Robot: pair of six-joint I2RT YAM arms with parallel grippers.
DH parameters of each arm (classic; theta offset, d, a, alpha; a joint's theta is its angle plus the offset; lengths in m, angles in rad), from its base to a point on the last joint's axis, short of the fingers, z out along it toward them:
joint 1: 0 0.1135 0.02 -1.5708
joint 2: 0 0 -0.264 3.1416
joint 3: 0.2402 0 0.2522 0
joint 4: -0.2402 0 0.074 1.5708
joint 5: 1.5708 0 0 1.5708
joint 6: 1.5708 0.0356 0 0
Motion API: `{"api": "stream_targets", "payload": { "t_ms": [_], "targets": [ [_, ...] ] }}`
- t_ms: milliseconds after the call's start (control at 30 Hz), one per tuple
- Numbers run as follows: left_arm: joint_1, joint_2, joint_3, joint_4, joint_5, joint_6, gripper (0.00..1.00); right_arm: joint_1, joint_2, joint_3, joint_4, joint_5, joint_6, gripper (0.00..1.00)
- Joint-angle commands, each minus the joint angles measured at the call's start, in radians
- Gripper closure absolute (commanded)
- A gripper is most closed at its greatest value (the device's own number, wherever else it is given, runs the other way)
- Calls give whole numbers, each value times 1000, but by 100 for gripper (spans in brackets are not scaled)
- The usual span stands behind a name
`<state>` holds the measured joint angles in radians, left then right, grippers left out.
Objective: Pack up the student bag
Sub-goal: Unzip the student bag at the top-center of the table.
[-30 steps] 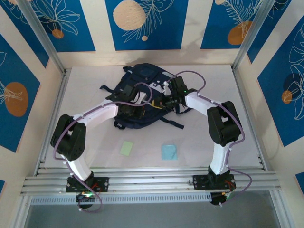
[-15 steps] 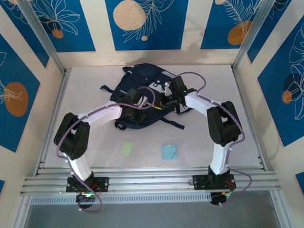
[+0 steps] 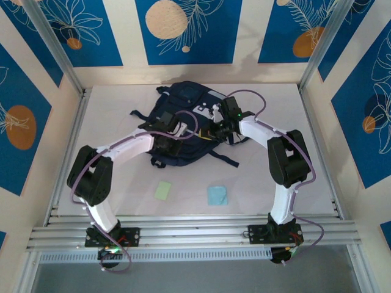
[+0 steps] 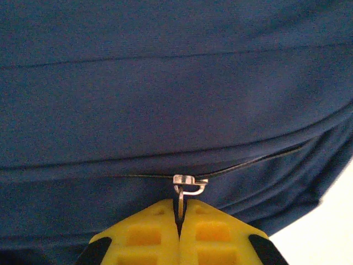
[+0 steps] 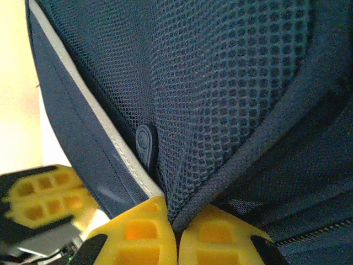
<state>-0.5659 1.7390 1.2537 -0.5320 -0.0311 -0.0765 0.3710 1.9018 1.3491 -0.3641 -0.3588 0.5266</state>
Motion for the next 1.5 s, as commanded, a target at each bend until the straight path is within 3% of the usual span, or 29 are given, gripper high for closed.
{"api": "stream_targets", "payload": {
  "t_ms": [0, 167, 267, 433, 533, 600, 667, 733, 933, 1133, 1300, 1467],
  "targets": [
    [105, -34, -27, -128, -148, -27, 100, -80, -15, 51, -40, 78, -103, 100],
    [164, -50, -39, -128, -148, -35, 100, -110, -3, 74, -72, 122, -163, 100],
    [155, -47, -32, -140, -12, -31, 100, -128, 32, 120, -82, 193, -194, 100],
    [47, -57, -30, -170, 110, -31, 100, -183, 121, 252, -91, 277, -157, 100],
    [-18, -47, -13, -148, 184, -46, 100, -214, 160, 325, -119, 218, -68, 99],
    [-43, -24, 27, -139, 212, -58, 100, -222, 146, 317, -115, 178, -21, 85],
    [-58, 9, 83, -127, 239, -71, 100, -223, 103, 270, -109, 166, 25, 66],
    [-66, 42, 135, -111, 264, -83, 100, -223, 44, 192, -90, 154, 69, 54],
    [-83, 141, 280, -106, 295, -95, 100, -223, -179, -115, -15, 123, 205, 31],
    [-86, 148, 287, -81, 300, -115, 100, -184, -277, -349, 132, -11, 343, 26],
    [-87, 132, 245, -73, 290, -129, 100, -115, -232, -382, 203, -16, 428, 25],
    [-88, 114, 203, -29, 283, -160, 100, -51, -309, -490, 197, 21, 498, 24]
  ]
}}
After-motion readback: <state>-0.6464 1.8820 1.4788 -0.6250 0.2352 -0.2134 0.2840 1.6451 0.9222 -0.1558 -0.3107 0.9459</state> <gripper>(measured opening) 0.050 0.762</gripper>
